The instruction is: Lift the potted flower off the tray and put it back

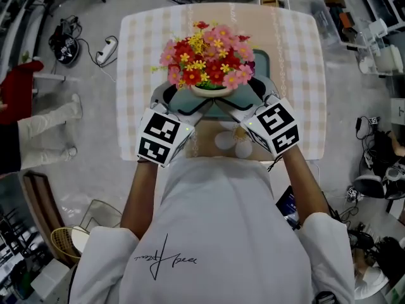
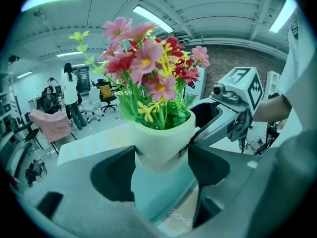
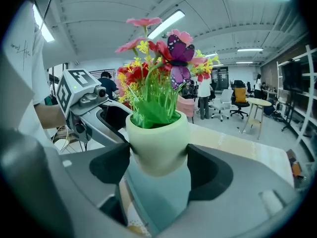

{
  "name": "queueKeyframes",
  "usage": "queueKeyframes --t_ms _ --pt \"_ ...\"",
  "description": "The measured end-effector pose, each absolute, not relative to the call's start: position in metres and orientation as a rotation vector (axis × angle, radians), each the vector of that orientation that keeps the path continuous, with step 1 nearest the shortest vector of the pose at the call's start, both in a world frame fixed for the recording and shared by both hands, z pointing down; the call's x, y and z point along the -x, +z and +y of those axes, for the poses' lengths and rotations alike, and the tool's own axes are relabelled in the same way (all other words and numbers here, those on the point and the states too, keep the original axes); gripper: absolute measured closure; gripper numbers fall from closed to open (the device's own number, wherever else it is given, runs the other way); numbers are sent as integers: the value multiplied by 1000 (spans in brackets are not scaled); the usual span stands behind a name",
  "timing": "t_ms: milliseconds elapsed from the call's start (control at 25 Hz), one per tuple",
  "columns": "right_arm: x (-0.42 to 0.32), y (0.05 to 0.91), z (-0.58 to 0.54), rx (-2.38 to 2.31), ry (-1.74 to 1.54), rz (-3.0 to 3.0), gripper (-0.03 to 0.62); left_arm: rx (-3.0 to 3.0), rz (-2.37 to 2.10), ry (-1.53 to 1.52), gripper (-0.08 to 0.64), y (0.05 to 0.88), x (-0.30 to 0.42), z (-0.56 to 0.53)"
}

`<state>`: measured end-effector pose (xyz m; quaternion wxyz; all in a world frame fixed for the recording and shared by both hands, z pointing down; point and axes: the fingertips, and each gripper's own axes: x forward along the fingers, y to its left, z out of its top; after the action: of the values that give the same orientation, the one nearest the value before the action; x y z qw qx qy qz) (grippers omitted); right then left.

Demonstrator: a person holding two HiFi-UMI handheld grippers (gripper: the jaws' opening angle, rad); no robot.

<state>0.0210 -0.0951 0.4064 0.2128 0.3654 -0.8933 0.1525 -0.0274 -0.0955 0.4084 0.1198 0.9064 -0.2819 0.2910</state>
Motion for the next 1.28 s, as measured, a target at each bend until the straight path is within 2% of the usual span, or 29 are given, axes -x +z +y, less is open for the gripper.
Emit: queueKeyframes --t_ms 840,1280 --pt "-26 365 -80 -1000 395 -2508 225 -2664 -861 723 229 368 22 -80" --pt "-18 349 -73 -993 355 -2525 225 -2682 -913 751 230 351 31 -71"
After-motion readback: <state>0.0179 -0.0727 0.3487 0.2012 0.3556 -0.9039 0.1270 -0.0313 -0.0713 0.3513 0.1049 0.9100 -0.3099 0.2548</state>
